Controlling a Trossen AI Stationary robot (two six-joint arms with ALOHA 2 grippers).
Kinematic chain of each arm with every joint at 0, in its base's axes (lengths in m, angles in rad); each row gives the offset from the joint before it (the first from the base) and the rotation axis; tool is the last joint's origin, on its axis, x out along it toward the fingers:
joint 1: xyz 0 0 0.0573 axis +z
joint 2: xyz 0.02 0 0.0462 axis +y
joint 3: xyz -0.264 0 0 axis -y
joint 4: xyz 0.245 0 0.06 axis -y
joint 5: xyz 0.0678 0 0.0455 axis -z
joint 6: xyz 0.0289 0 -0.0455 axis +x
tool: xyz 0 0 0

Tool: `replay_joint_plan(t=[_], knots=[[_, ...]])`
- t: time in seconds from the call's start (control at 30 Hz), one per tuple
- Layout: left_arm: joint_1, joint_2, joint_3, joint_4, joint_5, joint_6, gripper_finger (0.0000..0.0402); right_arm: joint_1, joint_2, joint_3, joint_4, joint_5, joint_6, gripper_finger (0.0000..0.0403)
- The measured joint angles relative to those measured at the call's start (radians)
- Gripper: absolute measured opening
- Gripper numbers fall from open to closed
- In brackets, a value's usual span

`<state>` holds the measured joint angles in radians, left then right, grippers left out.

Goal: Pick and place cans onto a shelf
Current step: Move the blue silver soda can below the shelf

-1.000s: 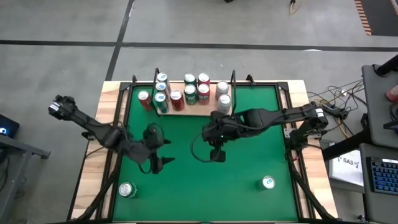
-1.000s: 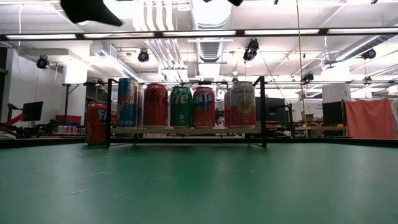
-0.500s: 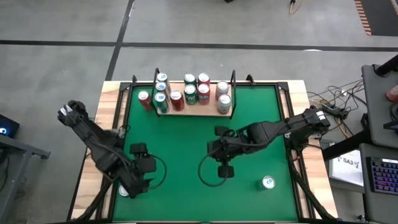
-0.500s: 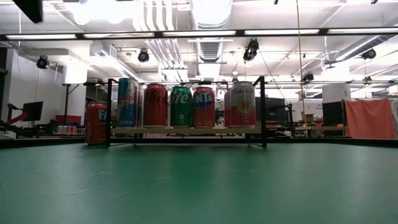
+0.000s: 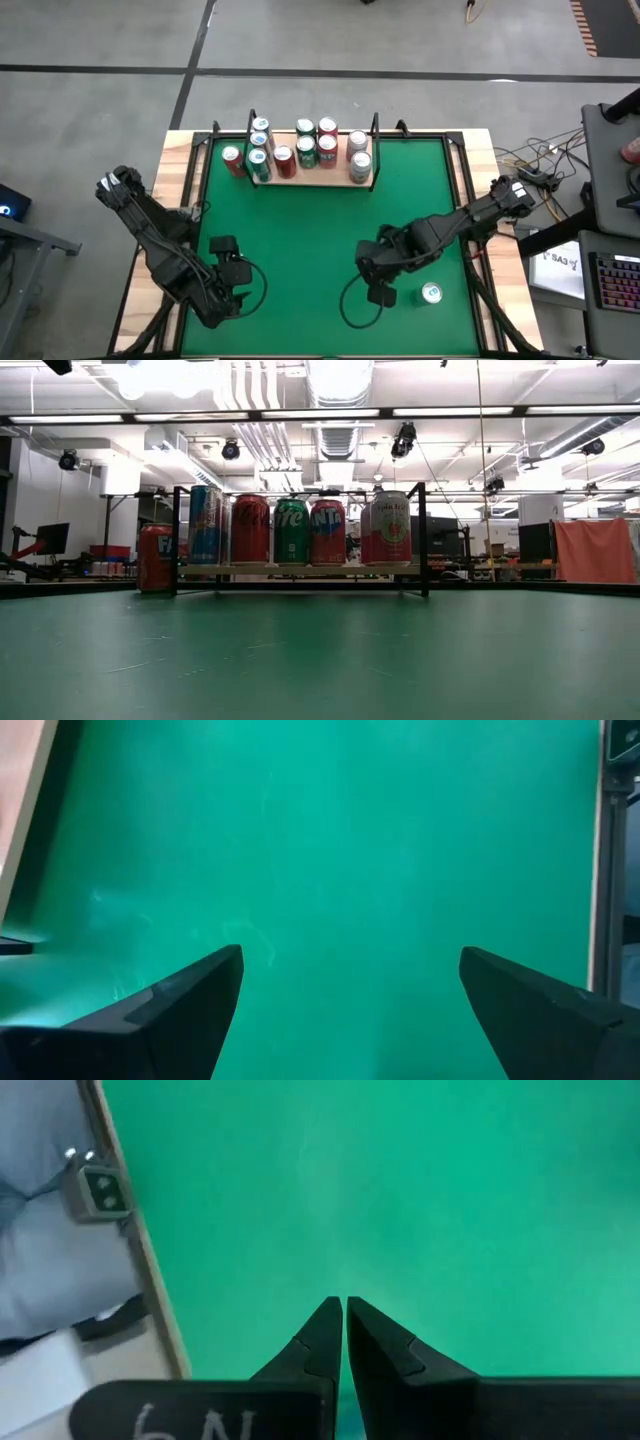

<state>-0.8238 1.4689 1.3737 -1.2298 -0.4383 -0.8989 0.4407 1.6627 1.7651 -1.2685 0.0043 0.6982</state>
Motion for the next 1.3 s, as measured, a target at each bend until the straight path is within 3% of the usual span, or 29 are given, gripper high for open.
replay_joint_plan(t=[0.33, 0.6, 1.0, 1.3], knots=[[0.0, 0.008, -0.006, 0.0, -0.036, 0.001, 0.0356, 0.138, 0.0, -0.013, -0.129, -0.039, 0.384, 0.0012], [-0.011, 0.008, -0.007, 0.002, -0.051, 0.003, 0.0356, 0.214, -0.002, -0.028, -0.271, 0.0, 0.577, 0.0012], [-0.014, 0.008, -0.007, 0.016, -0.073, 0.069, 0.0356, 0.268, -0.121, -0.172, -0.198, 0.015, 0.74, 0.0012], [-0.014, 0.008, -0.007, 0.022, -0.096, 0.079, 0.0356, 0.387, -0.228, -0.267, -0.129, 0.021, 1.034, 0.0012]])
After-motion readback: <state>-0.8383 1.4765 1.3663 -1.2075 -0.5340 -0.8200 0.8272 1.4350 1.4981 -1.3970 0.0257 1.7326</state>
